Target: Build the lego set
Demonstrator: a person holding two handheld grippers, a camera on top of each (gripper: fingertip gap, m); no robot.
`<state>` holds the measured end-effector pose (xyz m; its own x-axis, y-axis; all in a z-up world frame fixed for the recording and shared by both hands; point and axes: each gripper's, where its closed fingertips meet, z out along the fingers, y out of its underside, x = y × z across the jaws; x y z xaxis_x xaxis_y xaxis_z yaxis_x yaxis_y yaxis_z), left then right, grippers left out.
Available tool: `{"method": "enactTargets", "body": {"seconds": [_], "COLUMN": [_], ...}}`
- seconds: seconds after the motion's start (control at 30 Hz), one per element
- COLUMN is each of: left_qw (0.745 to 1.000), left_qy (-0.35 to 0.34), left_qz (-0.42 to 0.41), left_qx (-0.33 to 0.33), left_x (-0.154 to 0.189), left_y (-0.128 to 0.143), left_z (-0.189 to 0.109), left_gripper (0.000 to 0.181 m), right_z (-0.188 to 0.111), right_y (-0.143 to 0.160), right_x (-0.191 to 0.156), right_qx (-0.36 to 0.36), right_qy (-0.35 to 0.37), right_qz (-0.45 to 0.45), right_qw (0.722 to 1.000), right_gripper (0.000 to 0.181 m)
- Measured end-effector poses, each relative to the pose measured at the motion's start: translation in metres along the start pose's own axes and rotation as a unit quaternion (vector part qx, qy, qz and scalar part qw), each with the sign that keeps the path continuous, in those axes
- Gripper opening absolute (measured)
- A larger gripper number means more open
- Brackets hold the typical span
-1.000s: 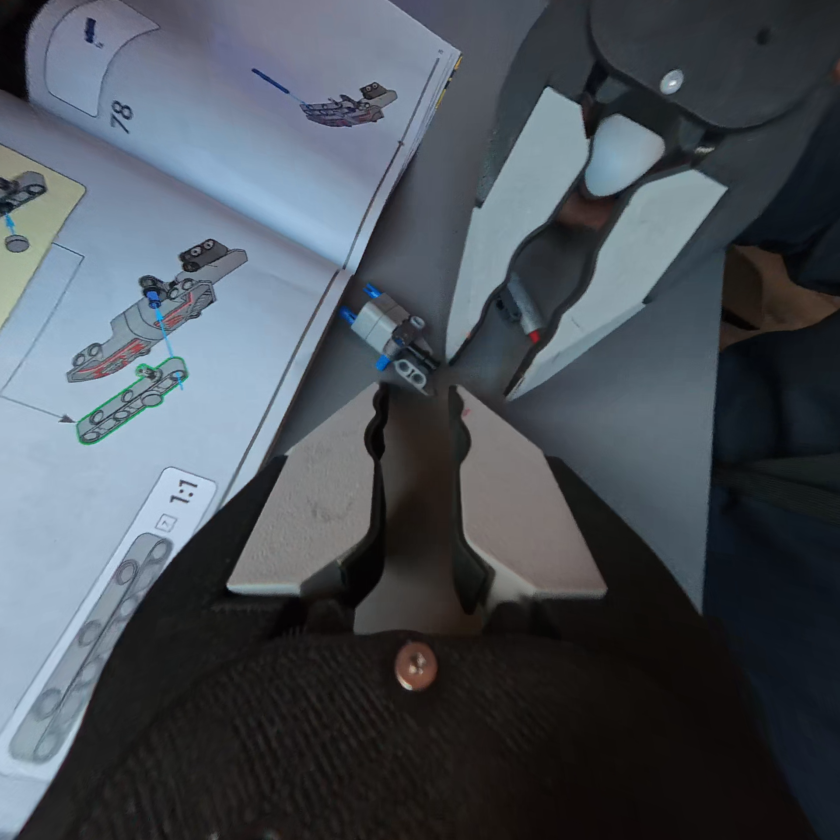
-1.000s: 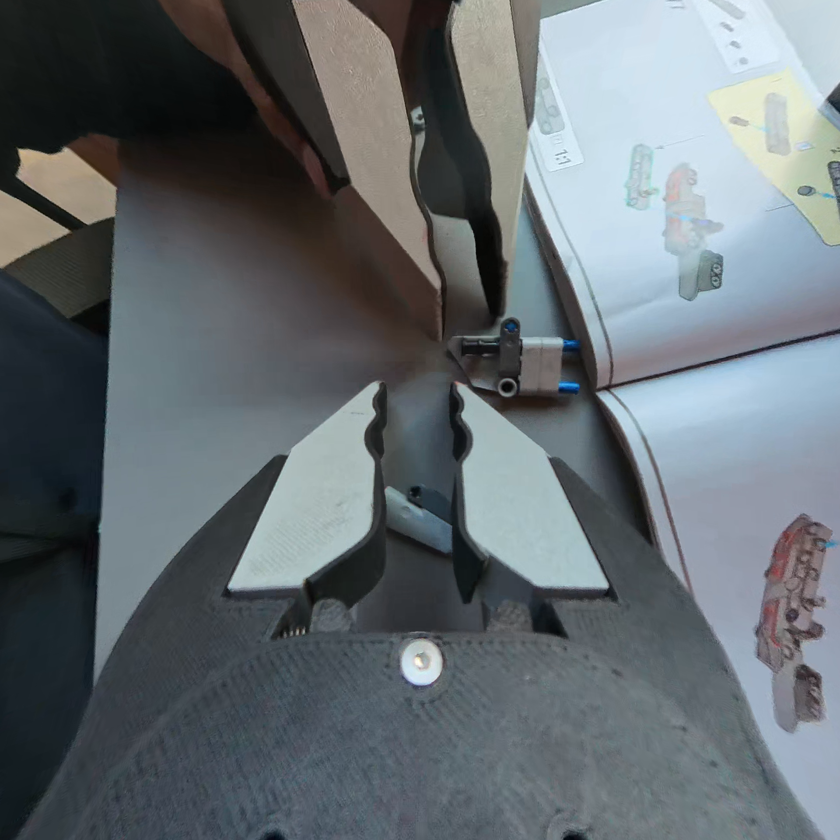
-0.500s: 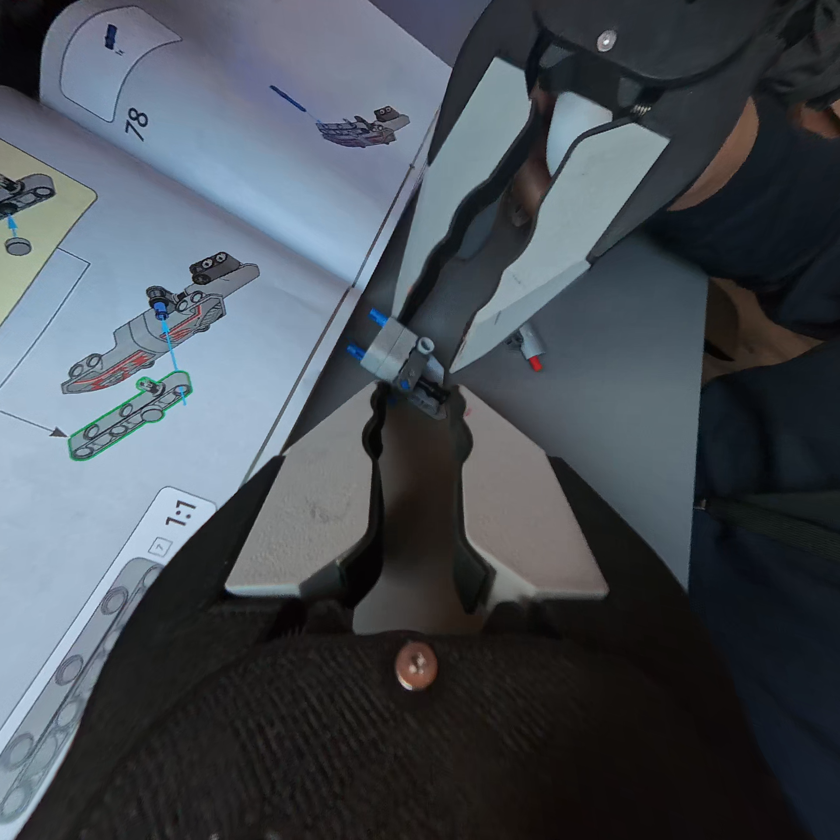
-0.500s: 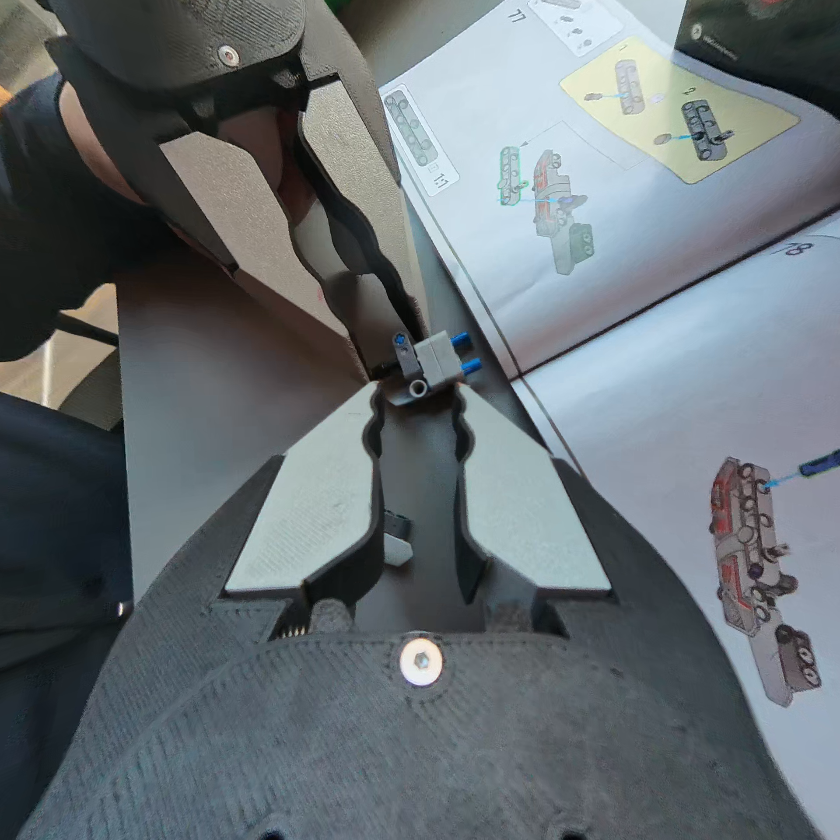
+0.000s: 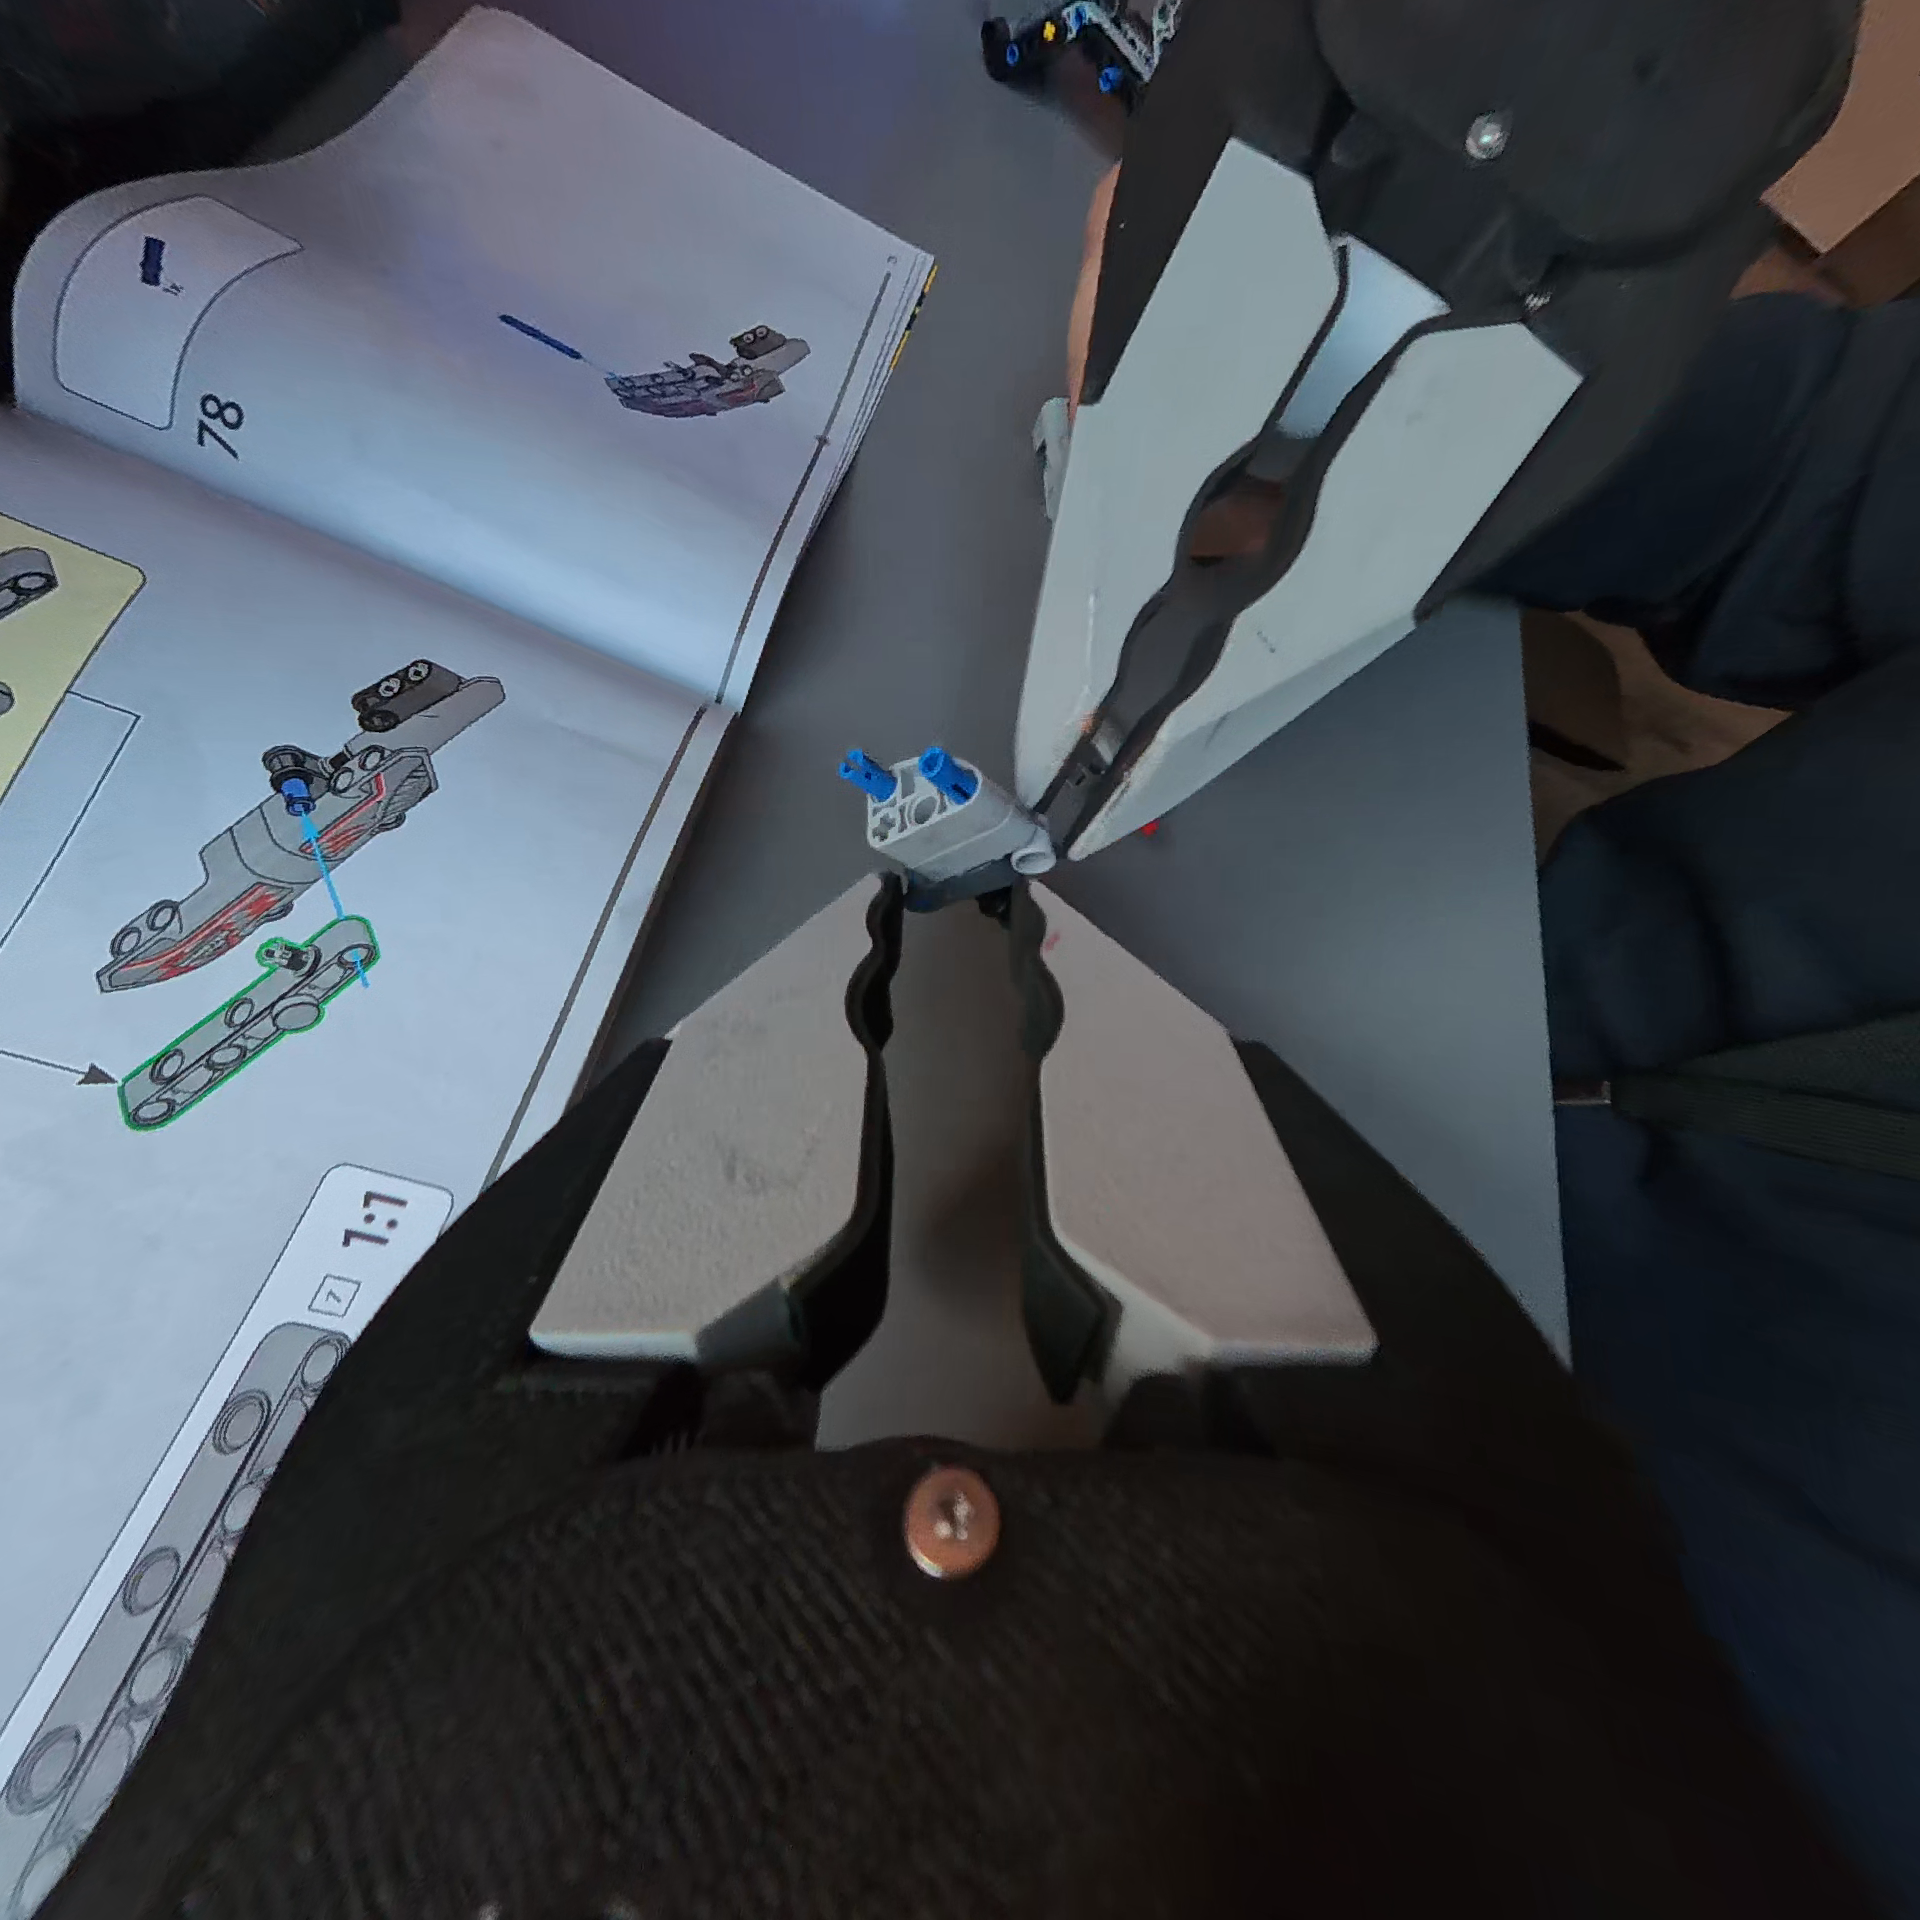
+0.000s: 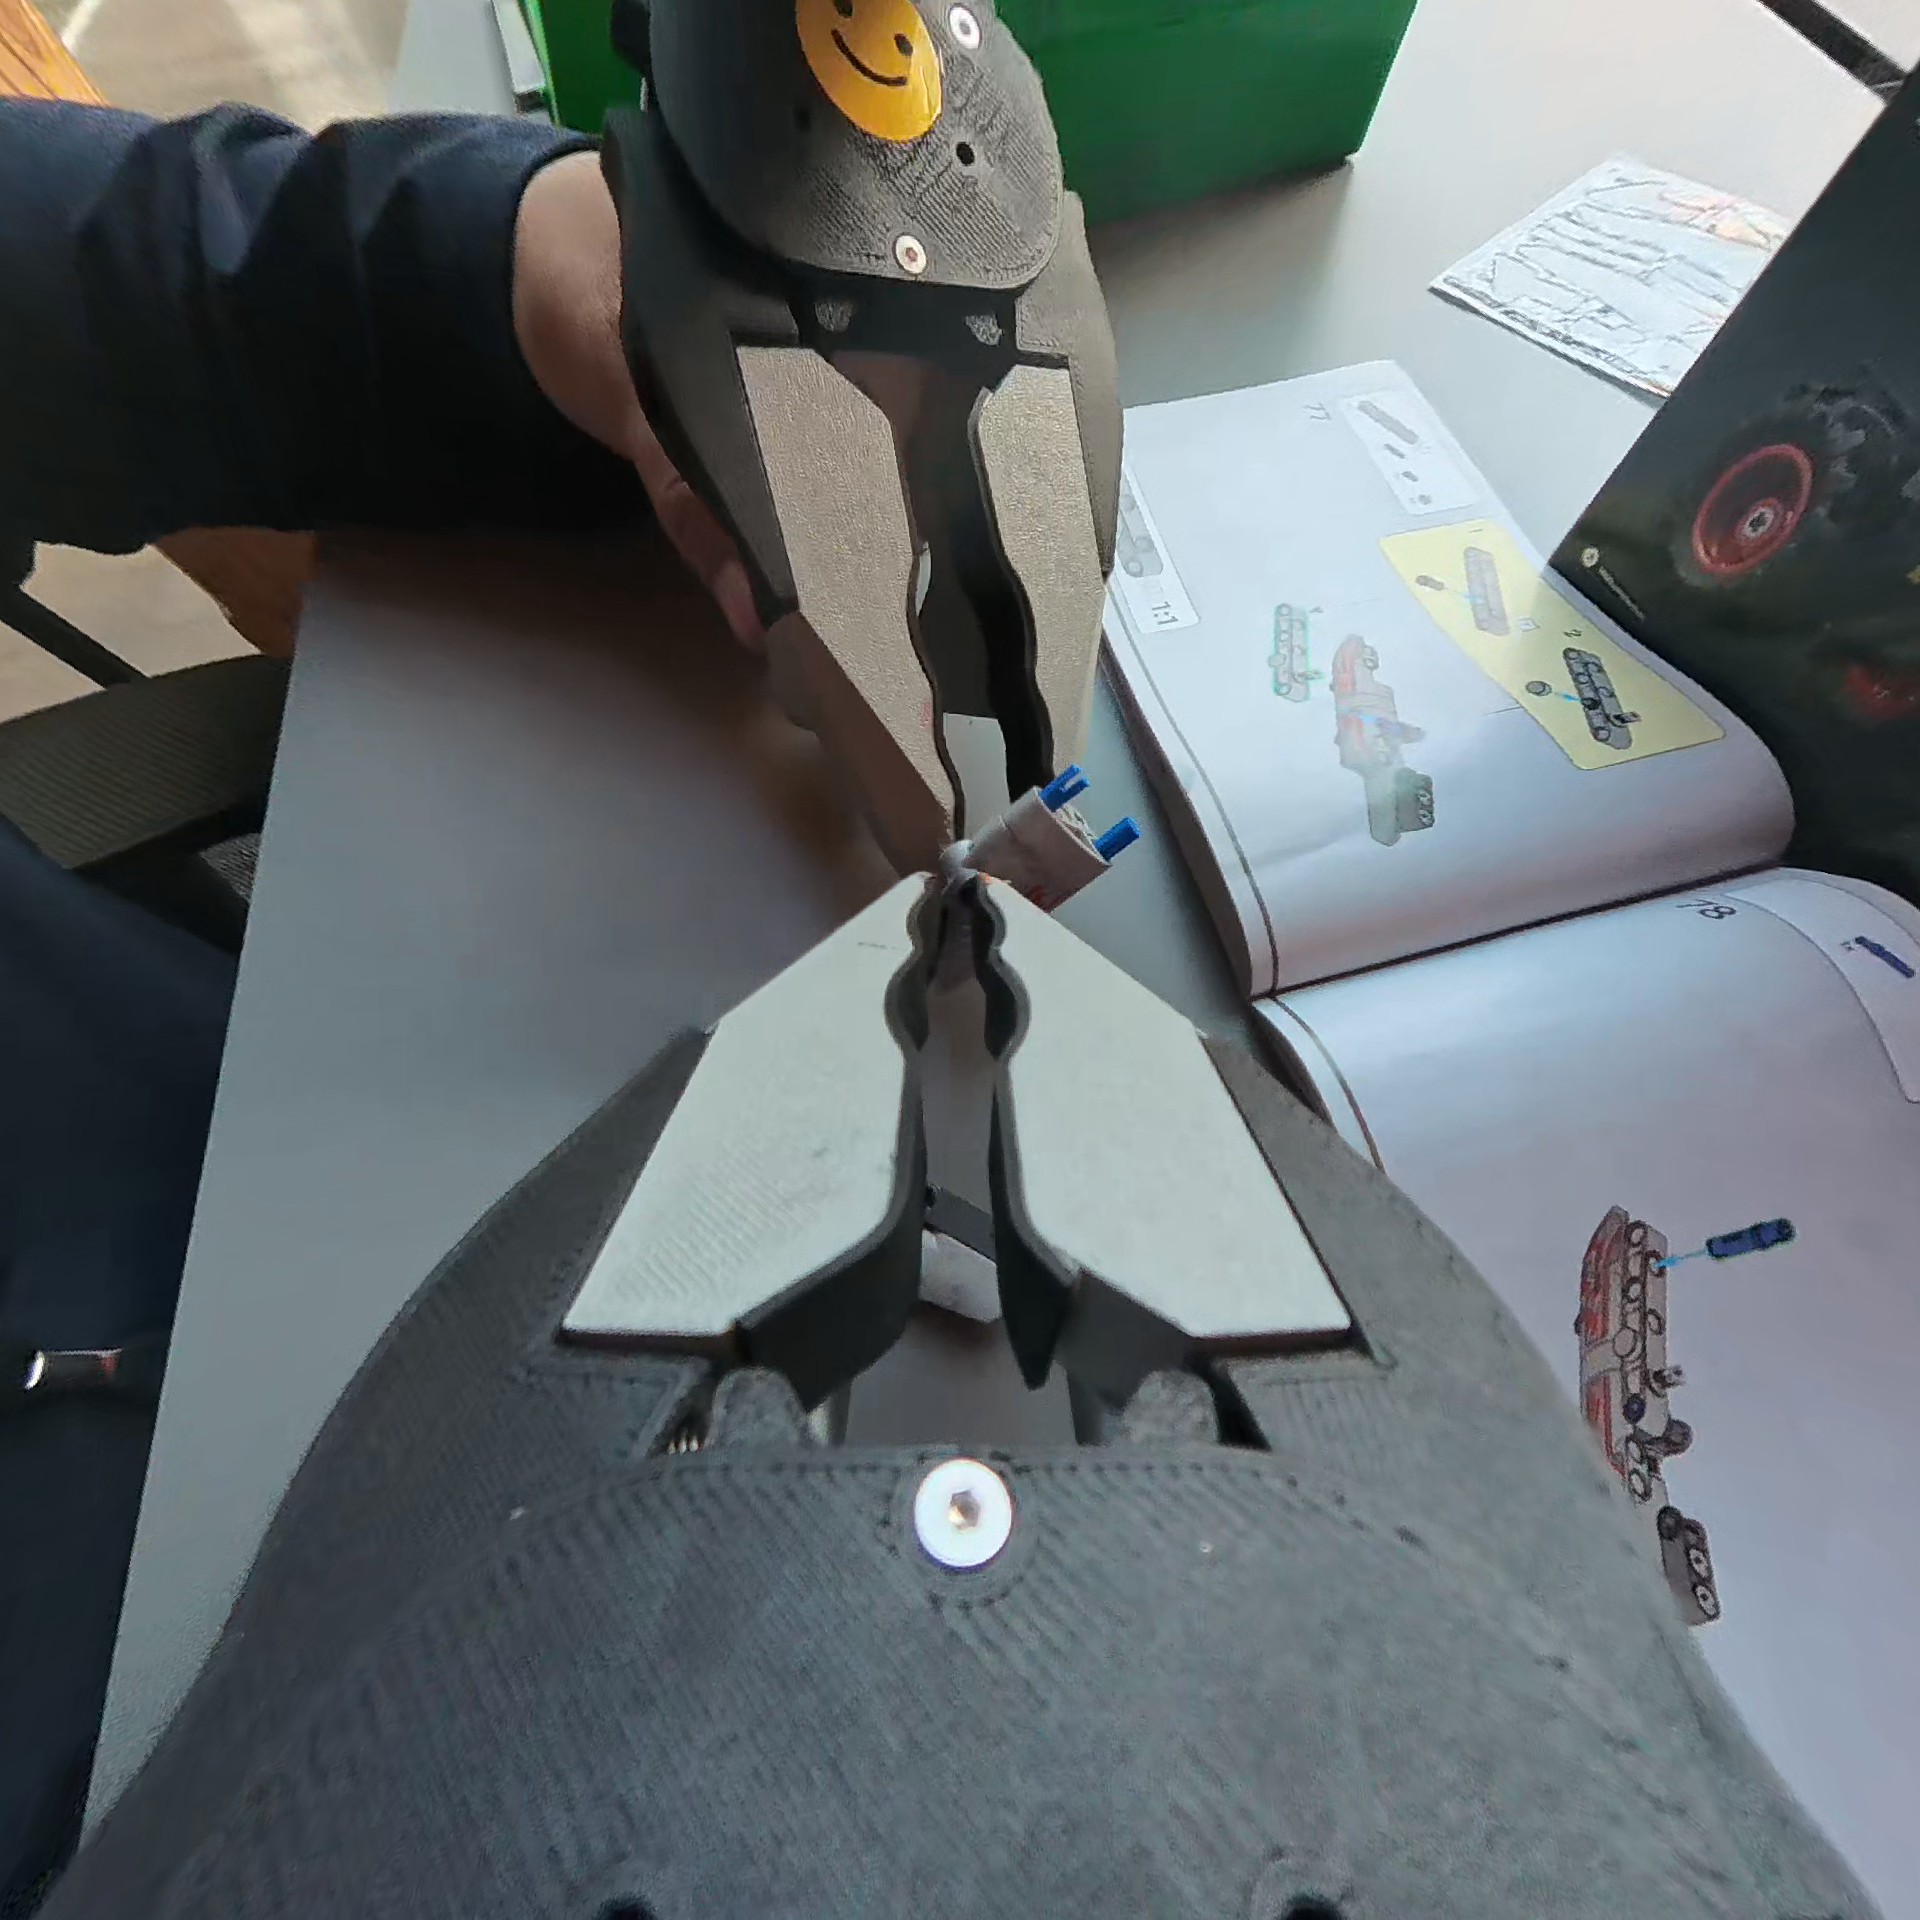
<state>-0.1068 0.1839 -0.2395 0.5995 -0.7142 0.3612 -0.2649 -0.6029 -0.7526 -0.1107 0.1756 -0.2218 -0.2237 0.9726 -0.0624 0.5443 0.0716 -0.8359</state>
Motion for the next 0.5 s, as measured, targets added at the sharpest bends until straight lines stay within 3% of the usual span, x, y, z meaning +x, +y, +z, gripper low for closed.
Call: {"method": "enactTargets", "body": {"seconds": [0.17, 0.4, 0.43, 0.5], "left_qw": [0.999, 0.990, 0.987, 0.977], "left_qy": [-0.022, 0.001, -0.006, -0.020], "left_qz": [0.034, 0.080, 0.098, 0.140], "left_qx": [-0.001, 0.119, 0.130, 0.162], "left_x": [0.002, 0.015, 0.017, 0.023], "left_y": [0.000, -0.031, -0.033, -0.039], "left_z": [0.001, -0.019, -0.021, -0.028], "left_gripper": [0.018, 0.017, 0.000, 0.000], "right_z": [-0.001, -0.029, -0.035, -0.044], "right_y": [-0.001, -0.037, -0.041, -0.043], "right_x": [-0.004, -0.007, -0.003, 0.000], "right_qx": [-0.005, 0.092, 0.106, 0.121], "right_qy": [0.021, 0.026, 0.032, 0.021], "right_qz": [-0.057, -0.062, -0.054, -0.017], "right_qw": [0.998, 0.993, 0.992, 0.992], "right_gripper": [0.005, 0.015, 0.018, 0.030]}}
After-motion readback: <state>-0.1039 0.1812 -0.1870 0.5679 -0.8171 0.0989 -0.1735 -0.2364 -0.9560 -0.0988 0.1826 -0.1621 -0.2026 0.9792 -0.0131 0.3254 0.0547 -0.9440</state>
